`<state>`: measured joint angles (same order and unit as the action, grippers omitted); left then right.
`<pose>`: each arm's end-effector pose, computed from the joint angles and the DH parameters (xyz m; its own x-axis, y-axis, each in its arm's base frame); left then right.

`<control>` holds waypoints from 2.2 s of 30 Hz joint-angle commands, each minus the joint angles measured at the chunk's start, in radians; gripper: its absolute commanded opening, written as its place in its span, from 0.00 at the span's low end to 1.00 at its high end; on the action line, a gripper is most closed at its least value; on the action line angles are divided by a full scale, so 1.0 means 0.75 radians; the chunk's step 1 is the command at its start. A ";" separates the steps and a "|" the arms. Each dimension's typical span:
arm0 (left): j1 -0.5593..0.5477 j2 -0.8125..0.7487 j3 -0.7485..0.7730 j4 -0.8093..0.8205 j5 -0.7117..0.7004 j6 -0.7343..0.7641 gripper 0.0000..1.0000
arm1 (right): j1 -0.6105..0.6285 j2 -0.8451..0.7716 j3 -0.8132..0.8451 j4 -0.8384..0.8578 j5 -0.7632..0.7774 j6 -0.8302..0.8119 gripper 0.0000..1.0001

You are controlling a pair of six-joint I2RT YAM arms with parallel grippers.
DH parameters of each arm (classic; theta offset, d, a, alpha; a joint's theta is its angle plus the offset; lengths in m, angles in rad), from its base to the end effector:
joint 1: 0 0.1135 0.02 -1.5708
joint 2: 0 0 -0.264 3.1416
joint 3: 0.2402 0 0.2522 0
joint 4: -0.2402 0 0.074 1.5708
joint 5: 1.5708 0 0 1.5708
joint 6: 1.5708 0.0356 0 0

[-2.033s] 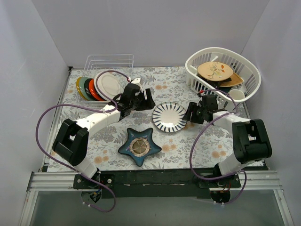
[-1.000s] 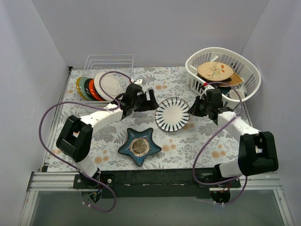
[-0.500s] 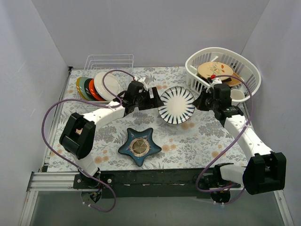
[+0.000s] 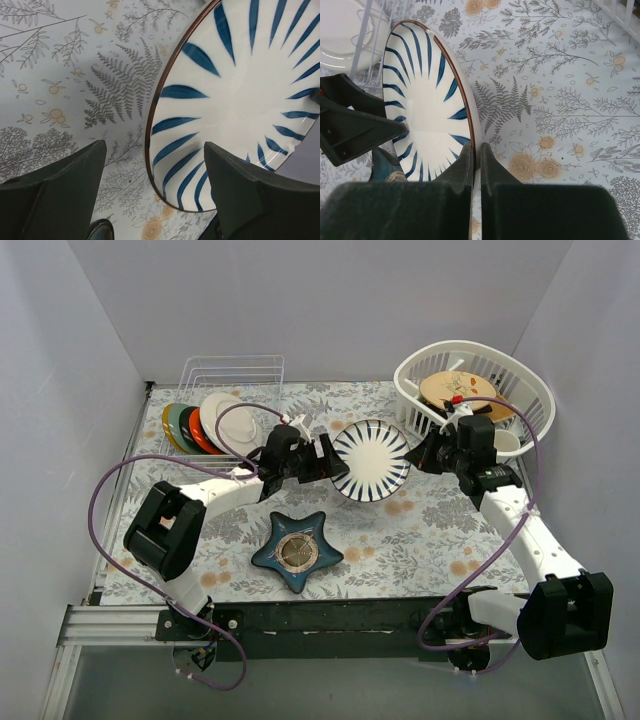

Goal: Load the plates into the dish rack
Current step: Pick up the plate at the center of the board, then insert the plate into the dish rack.

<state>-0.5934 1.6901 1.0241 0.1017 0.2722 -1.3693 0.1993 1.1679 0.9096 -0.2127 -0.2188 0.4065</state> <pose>0.3036 -0.2163 0.2135 -0.8010 -0.5980 -0.0282 -0.2889 0.4274 -0.8566 0.2588 0.0601 0.3024 -0.5599 0.2807 -0.7796 -0.1758 0.8792 0.4428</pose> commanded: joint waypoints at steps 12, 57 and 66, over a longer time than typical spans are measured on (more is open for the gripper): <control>-0.007 0.023 -0.163 0.623 0.244 -0.328 0.22 | -0.002 -0.125 0.023 0.192 -0.168 0.137 0.01; 0.157 -0.417 -0.116 0.750 0.582 -0.526 0.00 | -0.029 0.059 -0.174 0.905 -0.805 0.466 0.40; 0.143 -0.464 -0.140 0.703 0.564 -0.492 0.20 | -0.031 0.038 -0.170 0.899 -0.819 0.471 0.01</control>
<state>-0.4591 1.4528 0.8879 0.5758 0.6785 -1.6997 0.1665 1.2102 0.7742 0.4255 -0.8516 0.8738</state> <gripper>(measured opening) 0.152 0.207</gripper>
